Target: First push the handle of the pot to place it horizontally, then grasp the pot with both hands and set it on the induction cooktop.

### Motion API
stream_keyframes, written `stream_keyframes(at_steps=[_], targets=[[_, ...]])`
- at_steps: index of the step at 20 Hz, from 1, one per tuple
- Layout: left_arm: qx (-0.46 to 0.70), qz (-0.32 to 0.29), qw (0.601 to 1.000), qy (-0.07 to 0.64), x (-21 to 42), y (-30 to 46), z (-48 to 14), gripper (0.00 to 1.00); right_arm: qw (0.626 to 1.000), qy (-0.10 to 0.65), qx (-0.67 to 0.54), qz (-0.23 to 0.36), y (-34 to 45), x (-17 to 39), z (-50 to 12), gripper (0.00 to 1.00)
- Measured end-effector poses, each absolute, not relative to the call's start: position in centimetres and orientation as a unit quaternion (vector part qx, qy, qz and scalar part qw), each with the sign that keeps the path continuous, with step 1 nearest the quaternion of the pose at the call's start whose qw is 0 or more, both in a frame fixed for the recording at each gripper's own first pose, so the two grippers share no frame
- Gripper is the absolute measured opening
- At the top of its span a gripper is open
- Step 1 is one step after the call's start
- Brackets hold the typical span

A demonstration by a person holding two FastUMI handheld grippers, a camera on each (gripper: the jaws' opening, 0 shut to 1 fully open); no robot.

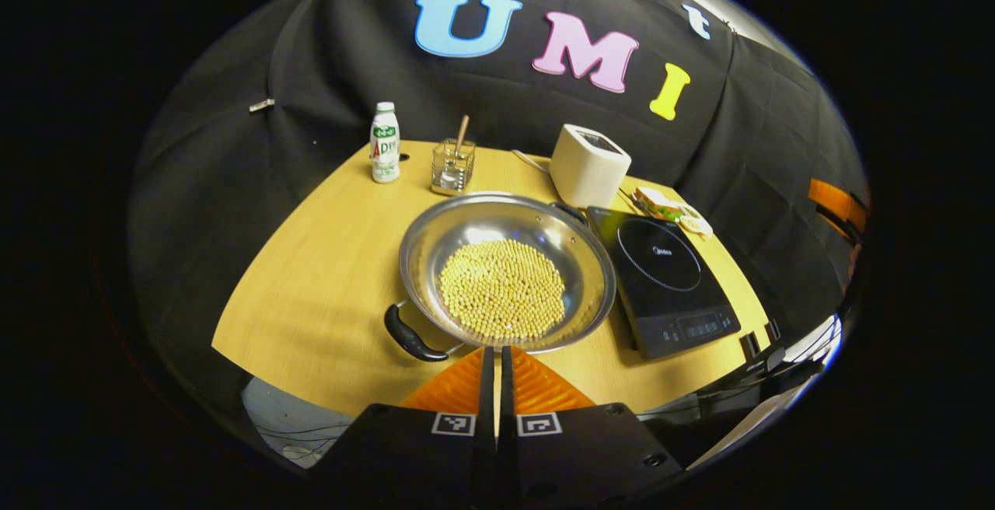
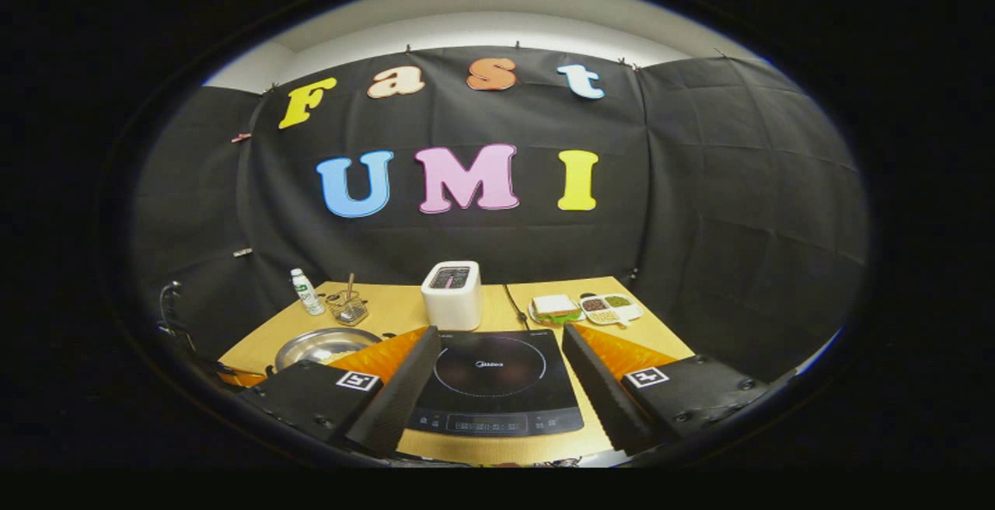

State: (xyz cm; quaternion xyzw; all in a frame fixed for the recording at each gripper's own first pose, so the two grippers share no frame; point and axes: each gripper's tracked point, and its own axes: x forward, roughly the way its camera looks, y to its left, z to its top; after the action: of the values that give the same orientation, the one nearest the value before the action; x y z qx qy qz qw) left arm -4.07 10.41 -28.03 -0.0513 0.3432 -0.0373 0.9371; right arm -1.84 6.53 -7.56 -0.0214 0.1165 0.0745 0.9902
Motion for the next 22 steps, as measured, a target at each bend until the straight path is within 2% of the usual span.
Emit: stream_keyframes(at_steps=[9, 22], targets=[[-0.039, -0.050, 0.909, 0.411, -2.1, 11.8, -32.6, 0.05, 0.985, 0.150, -0.044, 0.068, 6.2, -2.0, -10.1, 0.98], [-0.041, -0.029, 0.904, 0.424, -0.2, 15.7, -33.2, 0.05, 0.983, 0.162, -0.049, 0.064, 7.0, -1.6, -11.2, 0.99]])
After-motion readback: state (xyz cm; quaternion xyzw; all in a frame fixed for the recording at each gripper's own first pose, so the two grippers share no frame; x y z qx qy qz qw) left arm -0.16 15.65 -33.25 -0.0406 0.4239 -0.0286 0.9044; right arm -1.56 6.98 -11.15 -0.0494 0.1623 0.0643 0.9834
